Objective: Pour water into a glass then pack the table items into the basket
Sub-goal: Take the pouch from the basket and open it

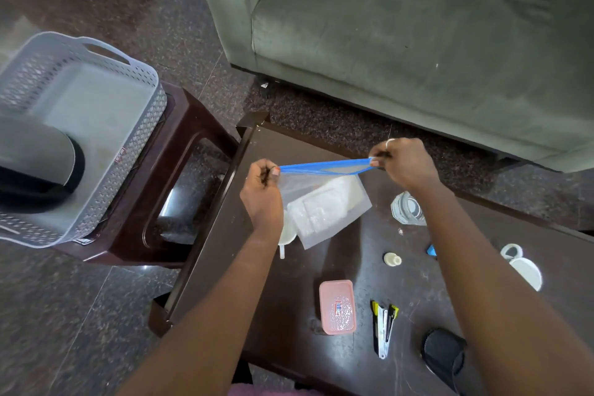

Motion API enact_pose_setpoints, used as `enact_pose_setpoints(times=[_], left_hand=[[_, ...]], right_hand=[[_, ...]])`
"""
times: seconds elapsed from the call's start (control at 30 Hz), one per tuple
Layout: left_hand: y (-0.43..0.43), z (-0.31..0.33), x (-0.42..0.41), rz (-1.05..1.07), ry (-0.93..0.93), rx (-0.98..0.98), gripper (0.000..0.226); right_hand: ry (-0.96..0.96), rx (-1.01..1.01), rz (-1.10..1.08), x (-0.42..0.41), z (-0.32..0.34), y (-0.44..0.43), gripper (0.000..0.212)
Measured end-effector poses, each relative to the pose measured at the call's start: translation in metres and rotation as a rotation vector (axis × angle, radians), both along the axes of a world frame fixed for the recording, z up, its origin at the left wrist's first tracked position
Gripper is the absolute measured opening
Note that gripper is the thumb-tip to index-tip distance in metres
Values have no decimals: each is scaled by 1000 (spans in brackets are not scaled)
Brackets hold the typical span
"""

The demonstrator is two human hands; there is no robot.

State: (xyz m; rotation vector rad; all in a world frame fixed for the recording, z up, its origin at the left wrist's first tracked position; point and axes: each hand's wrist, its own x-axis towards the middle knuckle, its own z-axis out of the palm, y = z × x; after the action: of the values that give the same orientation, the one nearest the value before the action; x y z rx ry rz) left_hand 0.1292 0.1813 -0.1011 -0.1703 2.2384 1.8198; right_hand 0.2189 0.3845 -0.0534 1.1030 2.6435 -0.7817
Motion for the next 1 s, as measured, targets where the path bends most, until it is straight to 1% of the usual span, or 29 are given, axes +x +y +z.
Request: enact_pose_setpoints(times=[0.07,0.13,0.2,0.27,0.33,0.4,0.5,0.57,0.63,0.7,0.77,0.83,0.9,0.93,1.0], left_hand=[[2,0,2,-40,5,-2,27],[4,0,4,-8,-8,13,22],[3,-1,5,21,-37,50,17],[0,-3,5,-3,-50,55,16],[-3,-5,5,-34,-55,50,14],[-7,-6,5,-32,-66,60,12],[-11,-9,7,-43,-102,74,14],[-14,-7,11,-58,-140,98,23],[-19,-2,13,-47,-188,137,31],[-21,5,9,-76,-237,152,29],[-17,15,0,-195,-281,90,20],[-9,24,-13,-429,-311,-65,13],[-1,32,-25,-694,-324,-170,14],[3,36,-30,-788,-337,-192,16],[10,43,-37,-908,-379,-213,23]], right_hand=[[18,6,-66,4,-3,1,15],[118,58,-63,3,-7,-7,20],[262,111,-15,1,-8,-21,35],[368,153,85,0,-12,-39,44],[379,187,203,-2,-17,-55,41],[334,200,290,-4,-23,-68,36],[326,202,285,-9,-27,-75,27],[356,205,264,-12,-25,-76,17],[379,193,288,-16,-22,-76,11],[385,195,350,-16,-19,-76,9],[405,223,416,-14,-16,-75,8],[467,267,448,-12,-15,-74,11],[535,285,438,-10,-15,-75,11],[560,279,422,-9,-15,-75,9],[583,266,371,-7,-15,-74,7]])
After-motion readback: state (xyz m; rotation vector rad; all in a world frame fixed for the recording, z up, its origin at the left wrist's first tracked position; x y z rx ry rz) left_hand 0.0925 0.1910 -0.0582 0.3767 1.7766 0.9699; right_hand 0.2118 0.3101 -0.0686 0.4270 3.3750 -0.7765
